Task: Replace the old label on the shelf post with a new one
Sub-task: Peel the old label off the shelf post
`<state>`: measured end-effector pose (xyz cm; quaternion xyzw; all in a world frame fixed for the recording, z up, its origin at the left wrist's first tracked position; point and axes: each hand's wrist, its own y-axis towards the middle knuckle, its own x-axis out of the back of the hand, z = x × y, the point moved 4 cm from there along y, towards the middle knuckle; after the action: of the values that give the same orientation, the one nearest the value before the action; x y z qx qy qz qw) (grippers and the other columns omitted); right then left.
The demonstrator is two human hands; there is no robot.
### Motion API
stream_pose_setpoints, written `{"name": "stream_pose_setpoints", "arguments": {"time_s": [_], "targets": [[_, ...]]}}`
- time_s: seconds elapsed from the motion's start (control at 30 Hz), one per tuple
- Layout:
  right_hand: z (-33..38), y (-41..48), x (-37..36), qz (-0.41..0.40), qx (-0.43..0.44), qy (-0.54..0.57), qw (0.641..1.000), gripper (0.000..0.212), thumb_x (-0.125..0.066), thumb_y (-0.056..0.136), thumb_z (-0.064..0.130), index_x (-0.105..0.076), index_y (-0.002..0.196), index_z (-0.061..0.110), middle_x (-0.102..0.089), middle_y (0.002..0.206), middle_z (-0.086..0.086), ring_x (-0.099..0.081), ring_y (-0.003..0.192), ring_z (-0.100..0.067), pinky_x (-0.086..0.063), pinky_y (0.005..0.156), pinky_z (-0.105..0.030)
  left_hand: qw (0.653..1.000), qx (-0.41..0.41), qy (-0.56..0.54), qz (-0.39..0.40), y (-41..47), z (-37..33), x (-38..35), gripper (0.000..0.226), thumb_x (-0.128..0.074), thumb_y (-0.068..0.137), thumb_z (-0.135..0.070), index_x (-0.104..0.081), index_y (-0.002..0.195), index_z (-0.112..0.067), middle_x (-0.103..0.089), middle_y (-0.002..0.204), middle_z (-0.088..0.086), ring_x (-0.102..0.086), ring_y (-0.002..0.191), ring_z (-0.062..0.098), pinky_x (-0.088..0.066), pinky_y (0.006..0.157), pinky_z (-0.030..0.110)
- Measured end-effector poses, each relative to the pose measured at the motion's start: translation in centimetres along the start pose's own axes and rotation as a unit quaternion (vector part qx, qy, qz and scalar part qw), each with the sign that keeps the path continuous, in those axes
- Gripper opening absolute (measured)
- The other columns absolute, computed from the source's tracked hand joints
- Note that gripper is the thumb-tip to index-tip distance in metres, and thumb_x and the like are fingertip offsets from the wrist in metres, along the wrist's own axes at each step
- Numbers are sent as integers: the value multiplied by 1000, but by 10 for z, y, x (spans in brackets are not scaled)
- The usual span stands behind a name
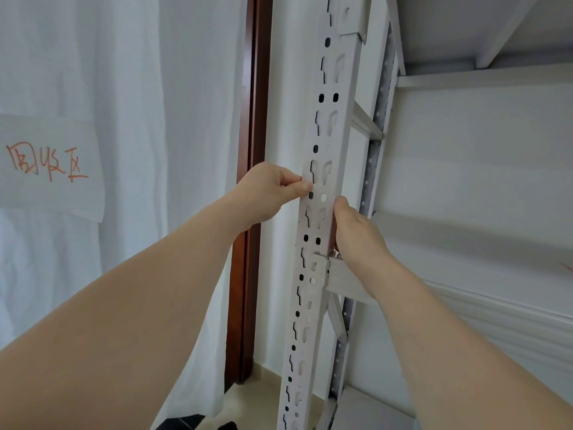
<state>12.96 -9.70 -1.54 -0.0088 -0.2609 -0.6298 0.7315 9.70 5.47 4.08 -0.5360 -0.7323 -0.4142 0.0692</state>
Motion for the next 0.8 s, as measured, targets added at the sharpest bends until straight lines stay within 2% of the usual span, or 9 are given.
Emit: {"name": "stream_pose_setpoints", "arguments": {"time_s": [0.13,0.3,0.4,0.47,0.5,0.57,0.67,0.8], "targets": [[2,-2,0,-6,6,3,1000,41,-20,95,57,-42,69,34,-50,84,6,-48,92,-23,-41,108,-51,1000,2,-1,7,-1,0,0,22,-57,91,-37,-73,87,-22,-49,86,5,-43,81,17,-35,66,26],[2,-3,0,-7,3,4,1000,41,-20,93,59,-43,69,34,-51,89,5,-48,93,-24,-41,109,-52,1000,3,-6,11,-5,-3,0,21,-56,93,-34,-70,79,-28,-46,89,3,-39,84,17,-27,59,19],[1,-3,0,-7,2,4,1000,41,-19,93,58,-44,71,35,-51,90,5,-48,93,-23,-41,109,-53,1000,3,-9,10,-7,-4,0,22,-55,93,-33,-71,81,-24,-44,90,2,-37,86,17,-26,59,19],[1,-2,0,-4,0,2,1000,41,-19,94,58,-45,71,34,-51,91,5,-48,93,-23,-41,109,-54,1000,5,-11,7,-8,-5,0,21,-56,93,-32,-70,78,-30,-46,82,0,-38,80,17,-30,61,22],[1,-1,0,-4,-1,1,1000,42,-19,94,58,-47,73,33,-51,91,5,-48,93,-23,-41,109,-54,1000,7,-12,4,-9,-6,0,21,-56,93,-32,-70,78,-30,-45,70,-2,-38,73,17,-33,65,26],[0,-1,0,-2,-3,-3,1000,45,-19,95,57,-52,83,29,-52,89,5,-49,94,-23,-41,109,-53,1000,11,-14,-2,-11,-7,0,22,-55,94,-30,-72,82,-21,-32,53,-7,-31,61,20,-34,72,30],[1,0,0,-5,0,-3,1000,45,-19,96,56,-50,77,29,-49,79,8,-48,93,-24,-42,108,-52,999,13,-26,-15,-14,-8,-2,28,-54,94,-33,-73,87,-12,-24,54,-3,-27,59,23,-33,73,30],[2,1,-1,-8,3,-3,1000,44,-19,96,55,-47,72,32,-49,78,9,-49,92,-24,-42,107,-52,997,23,-69,-33,-17,-9,-6,28,-55,93,-34,-74,91,-14,-23,47,-9,-23,52,21,-29,63,30]]}}
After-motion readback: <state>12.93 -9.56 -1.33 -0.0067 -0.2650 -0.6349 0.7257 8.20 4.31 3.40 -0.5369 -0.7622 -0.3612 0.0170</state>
